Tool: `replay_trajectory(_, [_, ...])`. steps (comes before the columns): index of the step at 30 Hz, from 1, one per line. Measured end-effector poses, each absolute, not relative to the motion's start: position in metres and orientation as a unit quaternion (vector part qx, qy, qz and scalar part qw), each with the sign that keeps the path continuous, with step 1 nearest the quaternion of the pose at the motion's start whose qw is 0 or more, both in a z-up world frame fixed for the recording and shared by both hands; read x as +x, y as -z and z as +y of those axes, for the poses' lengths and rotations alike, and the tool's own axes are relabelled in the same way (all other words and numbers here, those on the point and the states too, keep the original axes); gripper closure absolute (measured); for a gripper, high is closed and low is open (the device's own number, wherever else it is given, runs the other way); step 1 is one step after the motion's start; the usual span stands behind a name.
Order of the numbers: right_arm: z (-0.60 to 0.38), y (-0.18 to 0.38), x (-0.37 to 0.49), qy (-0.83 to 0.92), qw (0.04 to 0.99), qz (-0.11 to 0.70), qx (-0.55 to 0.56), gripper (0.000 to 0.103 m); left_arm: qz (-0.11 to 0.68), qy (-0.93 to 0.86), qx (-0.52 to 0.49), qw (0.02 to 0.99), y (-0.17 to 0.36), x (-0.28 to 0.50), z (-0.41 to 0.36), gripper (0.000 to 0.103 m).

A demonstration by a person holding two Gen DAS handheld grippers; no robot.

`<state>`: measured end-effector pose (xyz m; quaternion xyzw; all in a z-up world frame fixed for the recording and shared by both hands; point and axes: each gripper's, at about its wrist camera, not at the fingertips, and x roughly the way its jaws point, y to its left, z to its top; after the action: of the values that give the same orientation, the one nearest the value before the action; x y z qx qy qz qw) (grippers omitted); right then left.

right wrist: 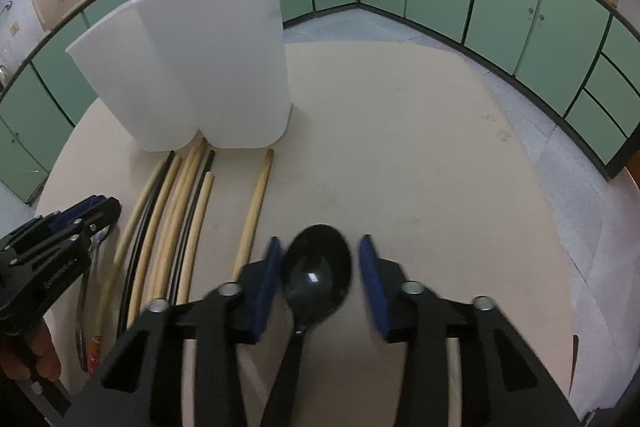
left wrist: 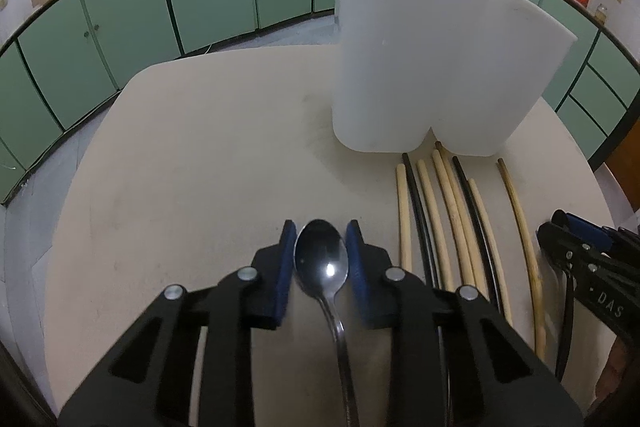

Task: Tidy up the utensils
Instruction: 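Grasp the metal spoon with left tool while right tool grasps black plastic spoon, then put metal spoon in white holder with left tool while right tool drops black spoon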

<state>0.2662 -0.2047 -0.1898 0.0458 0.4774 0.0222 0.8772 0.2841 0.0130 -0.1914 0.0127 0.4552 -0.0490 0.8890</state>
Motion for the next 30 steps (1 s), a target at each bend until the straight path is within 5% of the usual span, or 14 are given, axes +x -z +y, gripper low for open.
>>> replay_trajectory(22, [-0.215,0.098,0.231,-0.121,0.962,0.237,0.054,0.069,0.256,0.059,-0.058,0.963,0.104,0.216,0.059,0.081])
replay_trajectory(27, [-0.217,0.075,0.246,-0.132,0.970,0.197,0.061,0.069,0.212,0.072,-0.083,0.971,0.069,0.224,0.063,0.098])
replay_trajectory(30, [-0.217,0.064,0.254,-0.134,0.971,0.185,0.065,0.069,0.206,0.100,-0.116,0.967,0.059,0.231,0.066,0.098])
